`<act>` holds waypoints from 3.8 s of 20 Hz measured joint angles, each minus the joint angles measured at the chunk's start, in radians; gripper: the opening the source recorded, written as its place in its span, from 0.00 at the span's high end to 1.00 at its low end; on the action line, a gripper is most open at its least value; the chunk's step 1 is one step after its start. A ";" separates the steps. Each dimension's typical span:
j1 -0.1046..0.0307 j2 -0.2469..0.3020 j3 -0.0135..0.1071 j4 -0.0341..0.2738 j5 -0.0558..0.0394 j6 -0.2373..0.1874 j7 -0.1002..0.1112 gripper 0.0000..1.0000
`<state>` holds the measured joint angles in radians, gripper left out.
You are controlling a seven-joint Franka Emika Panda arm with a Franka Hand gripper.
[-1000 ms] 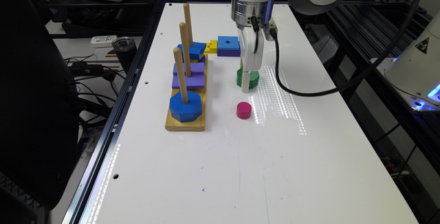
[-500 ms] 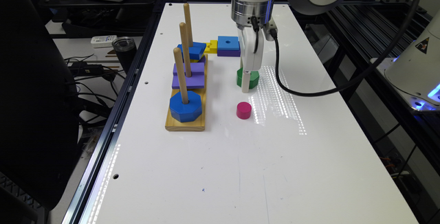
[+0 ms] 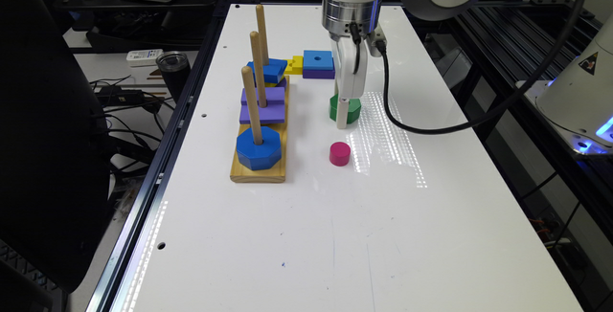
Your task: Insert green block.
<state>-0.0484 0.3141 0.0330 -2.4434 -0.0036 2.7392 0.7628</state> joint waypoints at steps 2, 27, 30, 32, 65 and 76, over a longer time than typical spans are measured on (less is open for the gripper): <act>0.000 -0.009 0.000 -0.001 0.0000 -0.005 0.000 1.00; 0.000 -0.298 0.002 -0.003 0.0012 -0.280 0.000 1.00; 0.000 -0.339 0.002 -0.002 0.0014 -0.317 0.000 1.00; 0.000 -0.363 0.002 -0.001 0.0016 -0.339 0.000 1.00; 0.000 -0.482 0.002 0.066 0.0038 -0.511 0.000 1.00; -0.001 -0.482 0.002 0.064 0.0037 -0.509 0.000 1.00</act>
<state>-0.0490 -0.1679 0.0347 -2.3796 0.0001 2.2299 0.7632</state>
